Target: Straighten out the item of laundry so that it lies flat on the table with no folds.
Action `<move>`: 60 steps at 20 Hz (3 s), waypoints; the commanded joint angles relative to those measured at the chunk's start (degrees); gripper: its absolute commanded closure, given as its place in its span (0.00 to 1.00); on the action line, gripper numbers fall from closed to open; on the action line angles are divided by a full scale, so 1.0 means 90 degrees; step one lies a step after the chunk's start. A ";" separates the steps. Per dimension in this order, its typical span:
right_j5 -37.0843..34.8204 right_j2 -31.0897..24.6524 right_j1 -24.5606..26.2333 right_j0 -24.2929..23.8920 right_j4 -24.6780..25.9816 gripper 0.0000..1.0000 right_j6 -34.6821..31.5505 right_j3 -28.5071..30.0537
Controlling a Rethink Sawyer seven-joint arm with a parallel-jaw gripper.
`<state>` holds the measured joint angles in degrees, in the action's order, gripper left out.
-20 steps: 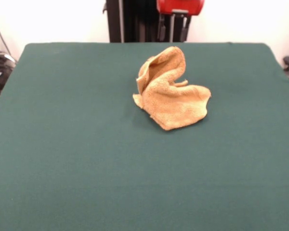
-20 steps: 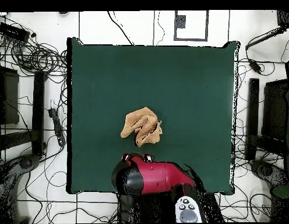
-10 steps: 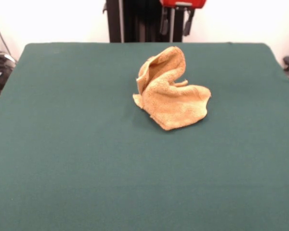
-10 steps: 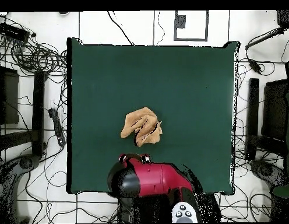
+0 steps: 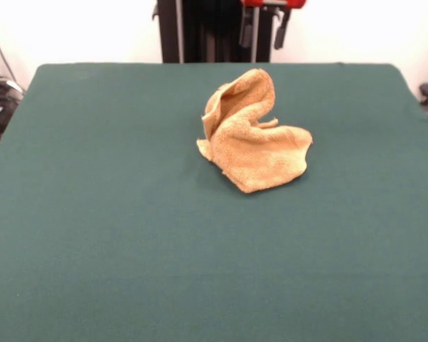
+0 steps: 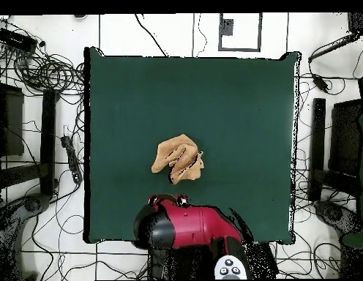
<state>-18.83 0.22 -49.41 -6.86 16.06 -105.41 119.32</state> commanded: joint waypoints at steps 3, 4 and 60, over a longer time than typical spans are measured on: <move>-0.1114 -0.0758 -0.0061 -0.0336 0.0008 0.00 0.0288 -0.0483; -0.1128 -0.0691 -0.0003 -0.0331 0.0111 0.00 0.0310 -0.0592; -0.1808 -0.0482 -0.0534 -0.0038 -0.1156 0.00 -0.0642 -0.0362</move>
<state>-17.42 -0.46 -43.45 -9.36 11.81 -105.41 116.58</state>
